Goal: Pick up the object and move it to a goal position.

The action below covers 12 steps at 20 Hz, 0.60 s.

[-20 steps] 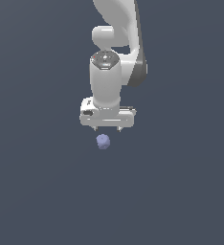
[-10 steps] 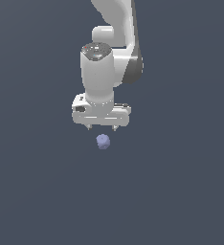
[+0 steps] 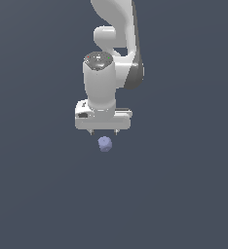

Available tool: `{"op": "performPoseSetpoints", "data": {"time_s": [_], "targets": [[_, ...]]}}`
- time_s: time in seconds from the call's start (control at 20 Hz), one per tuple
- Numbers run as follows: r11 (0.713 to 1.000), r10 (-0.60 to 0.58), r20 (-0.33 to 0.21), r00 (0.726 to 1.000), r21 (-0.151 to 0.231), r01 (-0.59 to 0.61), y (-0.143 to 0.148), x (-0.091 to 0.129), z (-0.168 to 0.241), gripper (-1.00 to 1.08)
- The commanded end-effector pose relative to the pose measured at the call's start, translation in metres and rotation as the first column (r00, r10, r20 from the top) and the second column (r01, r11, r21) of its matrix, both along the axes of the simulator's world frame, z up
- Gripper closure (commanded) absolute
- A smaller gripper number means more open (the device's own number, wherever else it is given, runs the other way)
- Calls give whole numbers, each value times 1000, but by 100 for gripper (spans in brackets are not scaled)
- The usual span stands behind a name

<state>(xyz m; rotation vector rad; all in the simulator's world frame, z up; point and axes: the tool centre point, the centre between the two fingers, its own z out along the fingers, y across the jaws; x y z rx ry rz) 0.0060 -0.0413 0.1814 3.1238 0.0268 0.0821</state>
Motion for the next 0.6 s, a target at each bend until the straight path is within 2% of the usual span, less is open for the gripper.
{"op": "performPoseSetpoints", "data": {"time_s": [0.0,0.55], "targets": [[999,35,-7,999,-1,-35,-1,-3,-10,-92],[970,243,-42,969,7,-243,-4,-22,-70,-92]]}}
